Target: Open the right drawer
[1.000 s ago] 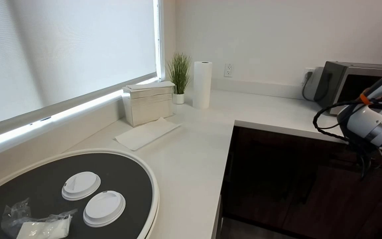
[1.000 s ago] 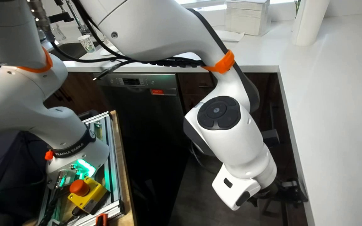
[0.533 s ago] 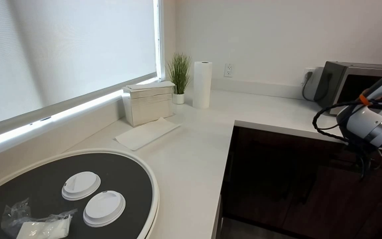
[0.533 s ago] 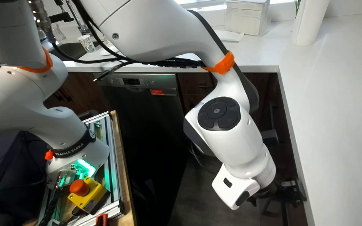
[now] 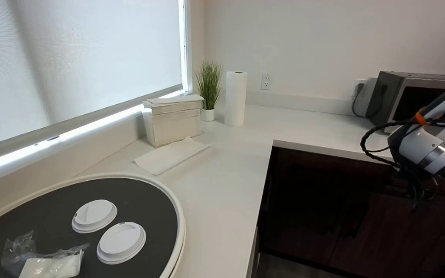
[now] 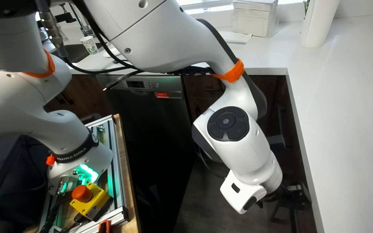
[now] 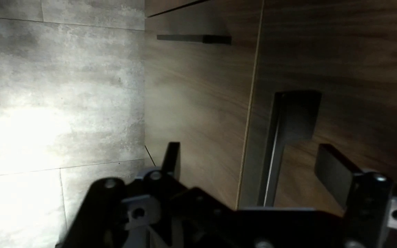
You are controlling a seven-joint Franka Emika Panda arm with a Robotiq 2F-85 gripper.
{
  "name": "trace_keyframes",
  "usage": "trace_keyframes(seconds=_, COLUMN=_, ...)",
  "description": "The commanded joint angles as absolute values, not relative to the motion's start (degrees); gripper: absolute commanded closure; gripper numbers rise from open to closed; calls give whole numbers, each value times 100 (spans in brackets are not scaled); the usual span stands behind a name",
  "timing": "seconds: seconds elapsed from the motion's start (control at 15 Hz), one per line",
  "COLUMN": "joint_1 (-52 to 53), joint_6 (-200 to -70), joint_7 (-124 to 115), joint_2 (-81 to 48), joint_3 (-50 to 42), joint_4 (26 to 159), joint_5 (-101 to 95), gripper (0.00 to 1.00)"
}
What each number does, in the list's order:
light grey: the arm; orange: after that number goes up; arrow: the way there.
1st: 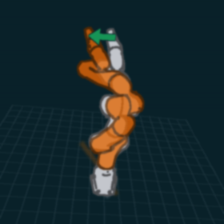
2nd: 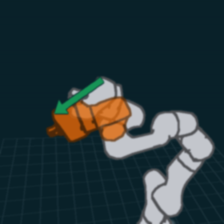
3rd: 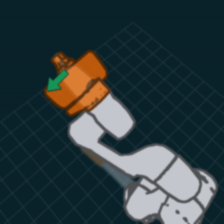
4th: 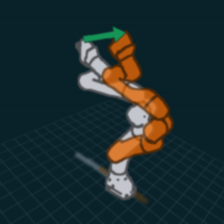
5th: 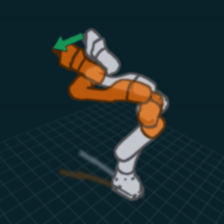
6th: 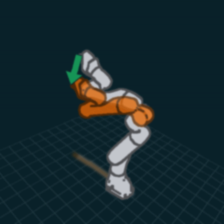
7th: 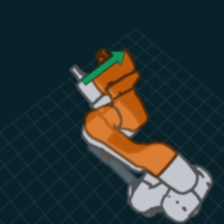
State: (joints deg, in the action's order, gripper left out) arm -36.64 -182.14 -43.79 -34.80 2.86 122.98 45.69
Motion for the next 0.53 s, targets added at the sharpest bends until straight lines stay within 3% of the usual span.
trace_keyframes(seconds=0.0, joint_1=-3999, joint_6=-18687, joint_7=-4297, joint_2=-3859, joint_3=609, joint_4=12001, joint_5=4660, gripper=0)
trace_keyframes(seconds=0.47, joint_1=-4053, joint_6=-18801, joint_7=-4391, joint_2=-4264, joint_3=569, joint_4=11730, joint_5=4564, gripper=0)
